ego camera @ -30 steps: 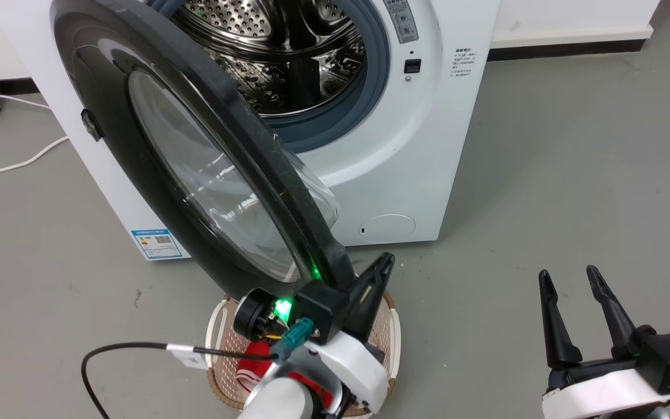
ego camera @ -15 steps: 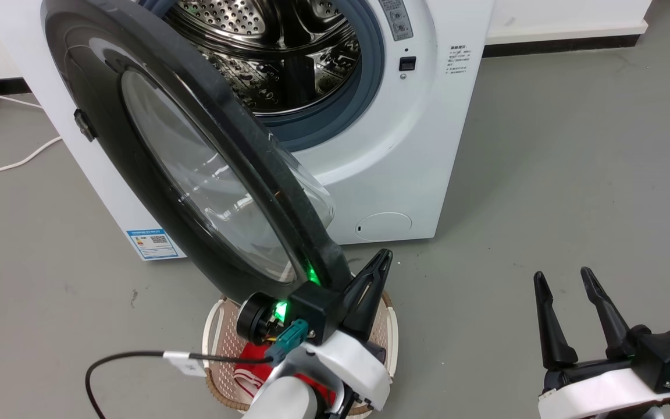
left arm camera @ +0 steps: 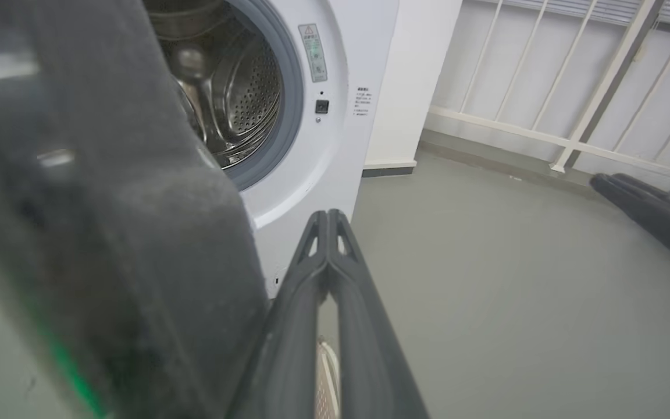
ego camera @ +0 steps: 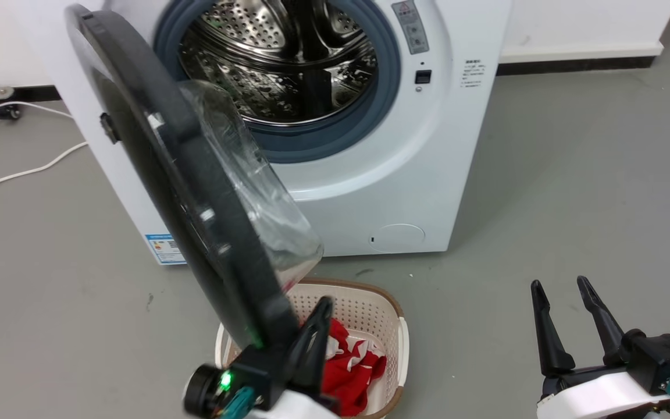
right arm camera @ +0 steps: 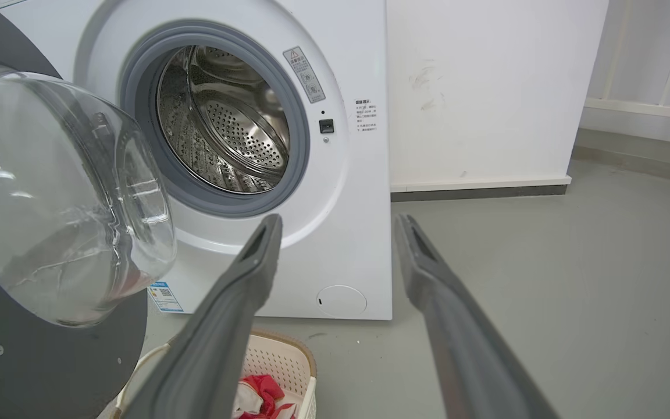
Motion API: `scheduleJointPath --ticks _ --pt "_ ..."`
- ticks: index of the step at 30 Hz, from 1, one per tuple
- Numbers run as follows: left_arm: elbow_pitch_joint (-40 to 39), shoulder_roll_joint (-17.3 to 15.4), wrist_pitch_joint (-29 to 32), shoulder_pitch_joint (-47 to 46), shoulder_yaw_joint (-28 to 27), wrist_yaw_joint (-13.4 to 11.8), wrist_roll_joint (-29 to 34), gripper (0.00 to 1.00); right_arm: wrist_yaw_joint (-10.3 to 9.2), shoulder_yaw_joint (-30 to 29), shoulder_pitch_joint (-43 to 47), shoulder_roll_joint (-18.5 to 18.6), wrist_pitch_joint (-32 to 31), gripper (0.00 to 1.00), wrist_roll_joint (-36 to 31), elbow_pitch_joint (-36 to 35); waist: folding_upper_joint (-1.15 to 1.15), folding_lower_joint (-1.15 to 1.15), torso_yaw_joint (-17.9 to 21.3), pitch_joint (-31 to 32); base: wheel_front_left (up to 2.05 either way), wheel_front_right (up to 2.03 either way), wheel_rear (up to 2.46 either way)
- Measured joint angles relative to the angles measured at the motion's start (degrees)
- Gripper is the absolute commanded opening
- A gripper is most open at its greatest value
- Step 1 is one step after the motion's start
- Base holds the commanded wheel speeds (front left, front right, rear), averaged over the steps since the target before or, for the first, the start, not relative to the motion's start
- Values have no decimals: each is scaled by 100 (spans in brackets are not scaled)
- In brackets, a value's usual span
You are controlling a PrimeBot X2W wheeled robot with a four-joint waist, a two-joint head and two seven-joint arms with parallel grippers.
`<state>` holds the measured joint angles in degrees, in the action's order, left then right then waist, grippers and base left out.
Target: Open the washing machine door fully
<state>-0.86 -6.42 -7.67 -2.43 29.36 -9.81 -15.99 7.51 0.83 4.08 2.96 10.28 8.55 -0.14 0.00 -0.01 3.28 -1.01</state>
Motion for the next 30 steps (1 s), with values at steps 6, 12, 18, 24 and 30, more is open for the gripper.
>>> scheduleJointPath --ticks 6,12,18,24,30 --pt "-584 -265 208 594 -147 -380 19 0 0 -2 87 0 -90 100 -14 -53 0 0 -237 69 0 0 0" --pt "-1053 -398 352 1017 -193 -594 59 0 0 -46 169 -1 -158 100 -36 -119 0 0 -538 110 0 0 0" --pt "-1195 -536 399 1251 -382 -767 10 0 -1 -51 191 -1 -182 100 -21 -157 0 0 -887 122 0 0 0" --pt "-1241 -730 397 1384 -764 -931 -104 0 0 -152 205 -1 -182 100 7 -176 0 1 -1160 119 0 0 0" --pt "-1241 -909 298 1384 -1168 -962 -259 0 0 -234 207 -2 -208 100 8 -204 0 1 -1310 69 0 0 0"
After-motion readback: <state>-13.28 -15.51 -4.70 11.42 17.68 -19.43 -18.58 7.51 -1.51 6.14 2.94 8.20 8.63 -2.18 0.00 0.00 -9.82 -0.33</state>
